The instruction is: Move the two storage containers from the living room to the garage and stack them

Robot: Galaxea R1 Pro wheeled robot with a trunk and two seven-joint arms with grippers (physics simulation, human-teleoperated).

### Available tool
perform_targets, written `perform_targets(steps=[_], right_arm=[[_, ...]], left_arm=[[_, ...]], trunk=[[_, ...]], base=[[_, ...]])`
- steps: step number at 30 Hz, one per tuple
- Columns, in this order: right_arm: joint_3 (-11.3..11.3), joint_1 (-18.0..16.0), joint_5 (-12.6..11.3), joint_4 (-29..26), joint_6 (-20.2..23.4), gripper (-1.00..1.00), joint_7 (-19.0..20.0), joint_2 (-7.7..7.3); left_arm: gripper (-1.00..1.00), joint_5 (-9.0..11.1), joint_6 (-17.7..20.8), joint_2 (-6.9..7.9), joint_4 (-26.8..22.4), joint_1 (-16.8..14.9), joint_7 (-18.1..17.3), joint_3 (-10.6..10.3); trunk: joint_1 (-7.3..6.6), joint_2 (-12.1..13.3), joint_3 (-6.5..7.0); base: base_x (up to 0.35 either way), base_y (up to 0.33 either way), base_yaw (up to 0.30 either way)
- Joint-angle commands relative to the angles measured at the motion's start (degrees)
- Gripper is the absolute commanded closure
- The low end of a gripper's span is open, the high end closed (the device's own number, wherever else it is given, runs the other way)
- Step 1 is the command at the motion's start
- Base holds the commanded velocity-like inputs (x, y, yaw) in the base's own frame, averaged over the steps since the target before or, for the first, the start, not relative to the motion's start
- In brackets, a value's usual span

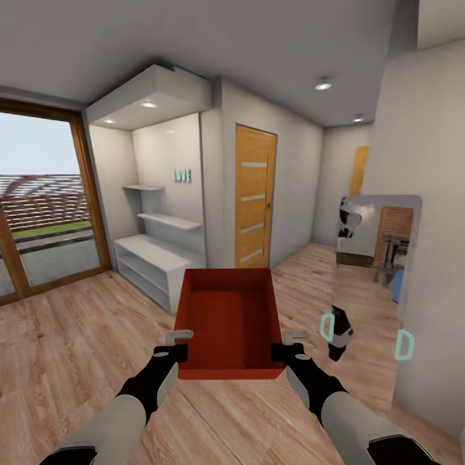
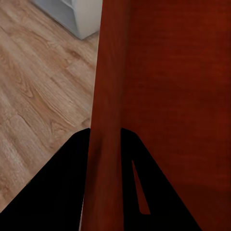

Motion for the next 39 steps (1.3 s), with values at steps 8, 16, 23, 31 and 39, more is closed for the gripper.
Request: perform_targets(steps=[8, 16, 23, 31, 39], right_arm=[[0.5, 0.0, -1.5, -0.1, 0.3, 1.0, 0.1, 0.0], [0.5, 0.0, -1.5, -0.1, 0.3, 1.0, 0.1, 0.0], [0.5, 0.0, -1.5, -0.1, 0.3, 1.0, 0.1, 0.0], [0.5, 0.0, -1.5, -0.1, 0.3, 1.0, 0.1, 0.0], [0.4, 0.0, -1.5, -0.1, 0.2, 1.0, 0.2, 0.0]], left_arm=[[1.0, 1.5, 0.5, -0.06, -2.3, 0.0, 2.7, 3.3], [1.0, 1.5, 0.5, -0.08, -2.3, 0.0, 2.7, 3.3], [1.0, 1.5, 0.5, -0.08, -2.3, 0.0, 2.7, 3.3], [1.0, 1.5, 0.5, -0.08, -2.3, 0.0, 2.7, 3.3], [1.0, 1.5, 0.5, -0.08, -2.3, 0.0, 2.7, 3.3]], trunk=[[0.05, 0.0, -0.03], [0.05, 0.0, -0.03], [0.05, 0.0, -0.03], [0.05, 0.0, -0.03], [0.05, 0.0, -0.03]], base=[[0.322, 0.0, 0.0], [0.322, 0.0, 0.0], [0.322, 0.0, 0.0], [0.322, 0.0, 0.0], [0.322, 0.0, 0.0]])
